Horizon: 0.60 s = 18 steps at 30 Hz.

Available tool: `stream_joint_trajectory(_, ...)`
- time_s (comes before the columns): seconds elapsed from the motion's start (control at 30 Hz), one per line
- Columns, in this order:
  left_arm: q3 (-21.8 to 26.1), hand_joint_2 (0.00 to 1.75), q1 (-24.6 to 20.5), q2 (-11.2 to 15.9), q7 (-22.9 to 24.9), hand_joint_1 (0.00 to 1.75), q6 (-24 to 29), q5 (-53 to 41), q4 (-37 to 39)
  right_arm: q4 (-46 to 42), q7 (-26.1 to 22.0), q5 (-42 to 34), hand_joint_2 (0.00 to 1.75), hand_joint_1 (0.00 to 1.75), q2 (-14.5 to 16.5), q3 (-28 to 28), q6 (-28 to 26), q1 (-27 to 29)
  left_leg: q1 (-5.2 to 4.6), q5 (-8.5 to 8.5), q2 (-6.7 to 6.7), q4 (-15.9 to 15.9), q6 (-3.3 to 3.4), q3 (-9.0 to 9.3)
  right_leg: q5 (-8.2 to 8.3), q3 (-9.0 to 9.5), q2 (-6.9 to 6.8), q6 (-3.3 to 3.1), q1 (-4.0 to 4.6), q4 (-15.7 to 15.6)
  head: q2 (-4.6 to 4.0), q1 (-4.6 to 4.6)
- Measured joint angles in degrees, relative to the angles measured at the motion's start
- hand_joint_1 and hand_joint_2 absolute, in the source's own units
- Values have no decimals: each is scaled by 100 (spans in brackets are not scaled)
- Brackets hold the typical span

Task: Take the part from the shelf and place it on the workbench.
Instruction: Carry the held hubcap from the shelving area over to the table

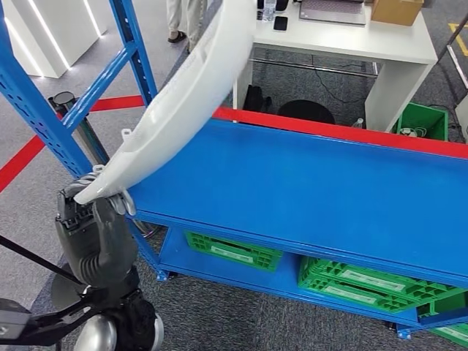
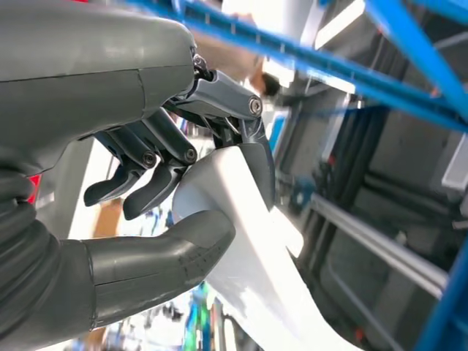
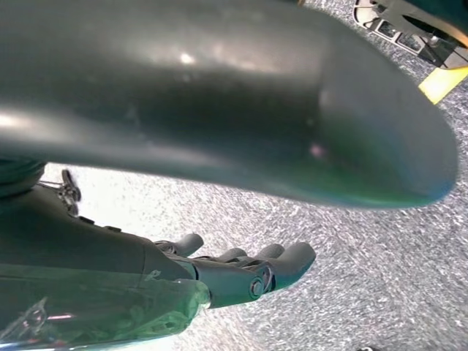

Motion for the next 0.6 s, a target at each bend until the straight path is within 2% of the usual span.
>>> stream_joint_trajectory(0.13, 1, 175, 5, -7, 0, 175, 195, -24, -3, 2, 2, 2, 0, 0, 0, -28, -14, 9, 0, 0, 0, 0, 0, -1, 0, 10, 0, 0, 0, 0, 0, 0)
stream_joint_trajectory(0.47, 1, 175, 15, -5, 0, 175, 201, -317, -164, 2, 1, 78, 0, 0, 3, -68, 36, 16, -10, -7, 0, 5, 11, -2, 2, 23, 0, 6, -9, -5, 0, -1)
stream_joint_trajectory(0.6, -15, 175, 45, 37, 0, 175, -127, -10, -216, 2, -7, 92, 0, 0, 27, -94, 59, 2, -45, -31, -1, 13, 47, -2, -1, 33, 0, 39, -43, -11, 0, -1)
